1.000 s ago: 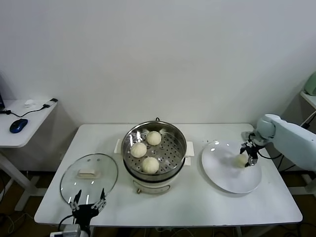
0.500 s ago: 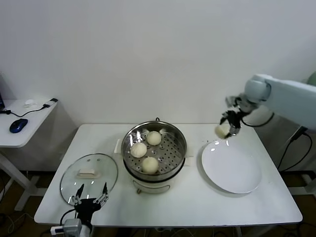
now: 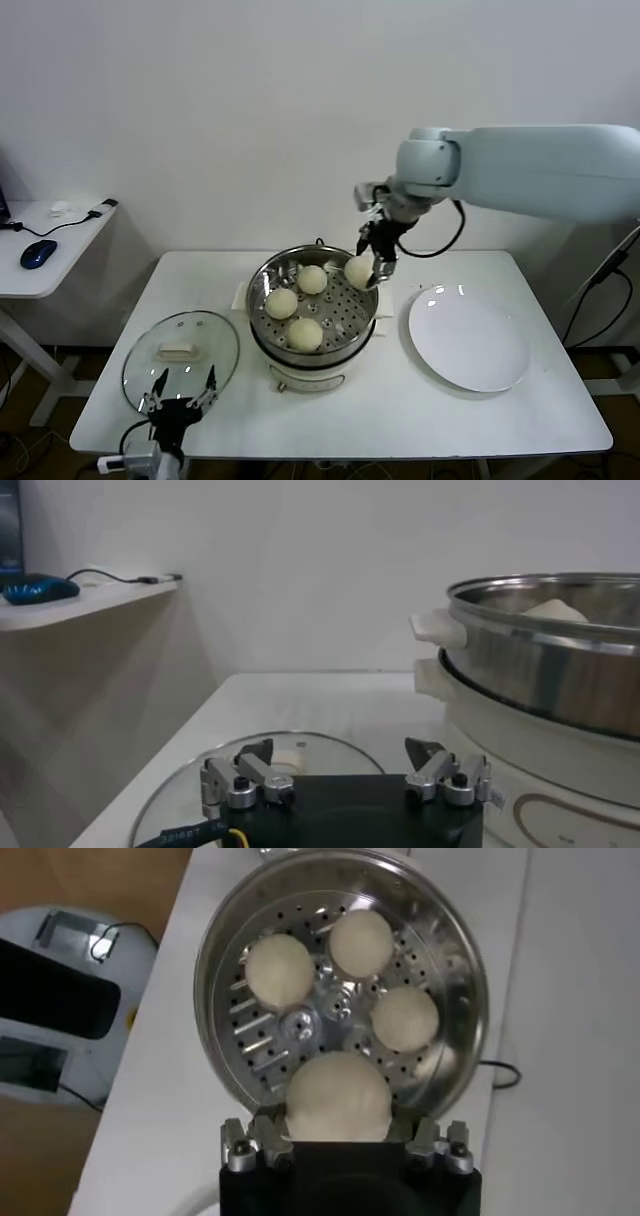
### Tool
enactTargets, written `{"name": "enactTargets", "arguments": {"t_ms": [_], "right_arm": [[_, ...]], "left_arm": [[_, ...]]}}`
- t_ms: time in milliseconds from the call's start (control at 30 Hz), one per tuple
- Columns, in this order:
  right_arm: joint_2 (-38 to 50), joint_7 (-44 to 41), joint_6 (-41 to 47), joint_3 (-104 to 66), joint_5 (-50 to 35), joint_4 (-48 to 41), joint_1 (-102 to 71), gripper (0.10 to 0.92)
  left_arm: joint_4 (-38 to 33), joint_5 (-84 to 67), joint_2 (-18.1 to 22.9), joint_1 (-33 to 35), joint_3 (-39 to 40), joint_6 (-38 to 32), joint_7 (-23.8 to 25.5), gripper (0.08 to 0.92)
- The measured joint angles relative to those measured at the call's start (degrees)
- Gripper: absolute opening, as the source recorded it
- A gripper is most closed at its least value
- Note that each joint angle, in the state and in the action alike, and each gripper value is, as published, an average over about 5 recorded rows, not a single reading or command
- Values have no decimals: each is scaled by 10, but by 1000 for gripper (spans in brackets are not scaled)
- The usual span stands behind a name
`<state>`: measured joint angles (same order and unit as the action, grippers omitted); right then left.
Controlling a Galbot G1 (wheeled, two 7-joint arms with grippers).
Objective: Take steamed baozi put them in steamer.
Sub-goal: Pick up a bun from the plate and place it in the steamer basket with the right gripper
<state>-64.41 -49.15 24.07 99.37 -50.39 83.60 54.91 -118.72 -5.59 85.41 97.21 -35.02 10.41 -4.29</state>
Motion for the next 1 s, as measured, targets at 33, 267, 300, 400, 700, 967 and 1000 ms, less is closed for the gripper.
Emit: {"name": "enactTargets", "arguments": {"t_ms": [33, 267, 300, 400, 700, 967, 1000], "right_arm": [[-7, 7, 7, 1, -2, -1, -7, 710], [-46, 45, 43, 3, -3, -22, -59, 708], [-50, 49, 46, 4, -3, -25, -65, 708], [-60, 59, 54, 6, 0, -34, -81, 708], [-75, 71, 55, 0, 2, -56, -109, 758], [-61, 42, 13, -22, -5, -64, -102, 822], [-55, 36, 6, -27, -6, -64, -100, 822]], "left_arm": [[-1, -1, 0, 1, 0, 0, 0, 823], [-2, -4, -1, 2, -1, -1, 0, 823], [-2, -4, -1, 2, -1, -1, 0, 823], [-2, -6, 0, 0, -1, 0, 0, 823], [-1, -8, 0, -4, -2, 2, 1, 823], [-3, -8, -1, -5, -2, 4, 3, 823], [-3, -8, -1, -5, -2, 4, 4, 823]]}}
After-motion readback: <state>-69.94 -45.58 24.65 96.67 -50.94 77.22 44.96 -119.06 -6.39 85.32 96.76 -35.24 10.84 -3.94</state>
